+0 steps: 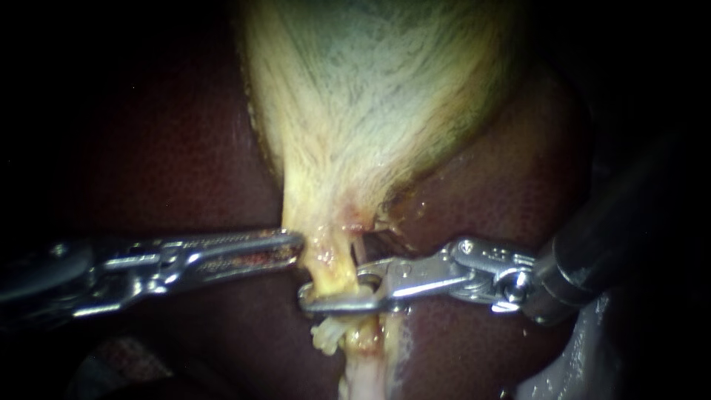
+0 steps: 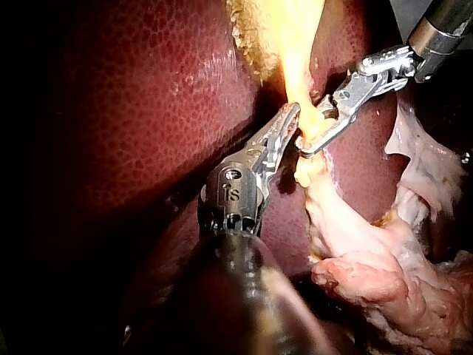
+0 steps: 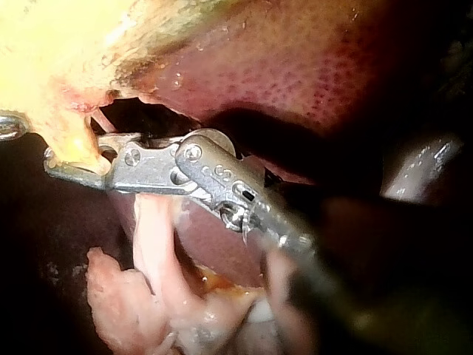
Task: Going back third clip left tube
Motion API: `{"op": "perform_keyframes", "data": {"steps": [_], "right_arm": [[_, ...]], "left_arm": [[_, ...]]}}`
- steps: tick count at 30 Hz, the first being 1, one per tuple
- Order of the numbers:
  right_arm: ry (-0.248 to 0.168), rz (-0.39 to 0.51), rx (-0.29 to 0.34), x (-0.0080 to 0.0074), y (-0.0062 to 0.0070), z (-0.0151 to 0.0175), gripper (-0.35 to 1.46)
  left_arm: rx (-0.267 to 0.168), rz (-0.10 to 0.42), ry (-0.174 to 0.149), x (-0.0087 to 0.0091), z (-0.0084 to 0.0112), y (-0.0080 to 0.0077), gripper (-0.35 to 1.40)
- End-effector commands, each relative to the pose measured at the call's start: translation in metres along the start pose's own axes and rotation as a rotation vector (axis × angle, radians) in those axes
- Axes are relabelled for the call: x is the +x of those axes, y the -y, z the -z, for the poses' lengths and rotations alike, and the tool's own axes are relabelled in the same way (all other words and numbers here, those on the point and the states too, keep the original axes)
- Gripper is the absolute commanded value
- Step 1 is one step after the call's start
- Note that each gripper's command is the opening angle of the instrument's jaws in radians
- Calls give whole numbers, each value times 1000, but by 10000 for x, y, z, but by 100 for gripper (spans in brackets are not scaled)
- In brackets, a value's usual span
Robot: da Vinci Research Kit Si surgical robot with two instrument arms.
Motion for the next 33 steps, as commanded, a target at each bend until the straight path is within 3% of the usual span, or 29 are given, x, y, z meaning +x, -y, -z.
{"op": "perform_keyframes", "data": {"steps": [1,7,9,11,15,25,33], "right_arm": [[0,0,0,0,0,0,-35],[0,0,0,0,2,-1,-35],[-1,0,-3,1,2,-3,6],[-2,12,-5,2,1,-4,30],[-8,88,-32,3,-4,-7,49],[-25,149,-106,-3,-23,10,60],[-21,150,-86,-13,5,53,58]], "left_arm": [[-1,0,0,0,0,0,-35],[-1,0,0,0,1,0,-35],[-1,0,0,0,1,0,-35],[-1,0,0,0,2,1,-35],[-1,0,0,0,4,3,-35],[-1,0,0,0,11,9,-35],[1,-1,-1,1,9,1,-35]]}}
